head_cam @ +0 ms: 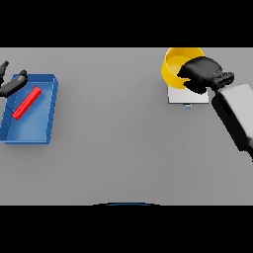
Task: Pick up the red beaker and tilt it to pour out 1 green nut into yellow bowl. Pick up the yellow bowl and place it on the metallic measuring scale.
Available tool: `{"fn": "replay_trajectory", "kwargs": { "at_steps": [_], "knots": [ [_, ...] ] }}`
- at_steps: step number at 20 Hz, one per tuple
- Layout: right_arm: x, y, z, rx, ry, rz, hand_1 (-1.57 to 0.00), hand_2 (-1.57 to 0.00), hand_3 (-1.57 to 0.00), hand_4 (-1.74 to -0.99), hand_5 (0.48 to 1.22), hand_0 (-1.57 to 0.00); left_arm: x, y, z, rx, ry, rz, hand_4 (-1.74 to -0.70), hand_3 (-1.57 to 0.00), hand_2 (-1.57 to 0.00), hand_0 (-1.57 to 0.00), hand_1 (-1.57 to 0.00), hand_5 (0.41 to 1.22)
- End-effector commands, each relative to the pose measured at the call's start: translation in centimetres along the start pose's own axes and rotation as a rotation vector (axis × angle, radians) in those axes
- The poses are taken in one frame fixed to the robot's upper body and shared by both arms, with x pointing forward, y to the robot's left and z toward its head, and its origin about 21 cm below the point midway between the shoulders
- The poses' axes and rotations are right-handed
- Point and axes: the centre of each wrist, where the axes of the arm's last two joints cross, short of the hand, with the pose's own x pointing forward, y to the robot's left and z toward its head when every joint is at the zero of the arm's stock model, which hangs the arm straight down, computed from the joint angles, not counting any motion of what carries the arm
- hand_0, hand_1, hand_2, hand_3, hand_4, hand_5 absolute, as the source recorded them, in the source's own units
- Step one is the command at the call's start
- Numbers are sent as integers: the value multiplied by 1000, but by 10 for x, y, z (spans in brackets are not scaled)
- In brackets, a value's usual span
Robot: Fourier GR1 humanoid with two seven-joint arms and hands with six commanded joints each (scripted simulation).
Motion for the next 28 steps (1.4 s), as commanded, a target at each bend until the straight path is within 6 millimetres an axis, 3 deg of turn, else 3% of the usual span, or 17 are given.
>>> {"fn": "replay_trajectory", "kwargs": {
  "at_steps": [1,9,16,18,19,21,23,25,28],
  "knots": [
    [-4,2,-3,6,19,-9,-1571,-1533,-1159,-1741,1221,-1570,1,1,2,1,6,-7,-858,1,1,1,1,768],
    [-33,34,-11,37,77,-77,-1571,-1390,-1361,-1741,1221,-1571,7,-1,-3,9,29,-19,-859,1,1,1,1,807],
    [-35,43,-18,67,86,-95,-1571,-1374,-1448,-1741,1221,-1571,6,-1,-1,0,30,-26,-844,1,1,1,1,783],
    [-33,45,-19,66,85,-106,-1496,-1437,-1249,-1741,1221,-1565,8,-1,-1,-1,30,-29,-838,1,1,1,1,779],
    [-35,45,-18,75,89,-109,-1428,-1343,-1110,-1682,1221,-1558,4,-2,-1,-1,29,-29,-836,1,1,1,1,775],
    [-35,44,-18,78,106,-127,-1125,-1007,-816,-1592,1074,-1335,6,-1,-2,-3,28,-24,-836,1,1,1,1,774],
    [-36,45,-17,86,110,-169,-811,-708,-576,-1535,965,-946,5,-1,-1,-6,28,-18,-835,1,1,1,1,768],
    [-34,45,-18,95,118,-187,-556,-470,-391,-1496,890,-605,5,0,-2,-4,34,-12,-840,1,1,1,1,764],
    [-37,44,-17,106,114,-181,-304,-240,-206,-1461,833,-309,6,-2,-1,-4,29,-20,-832,1,1,1,1,749]
  ]
}}
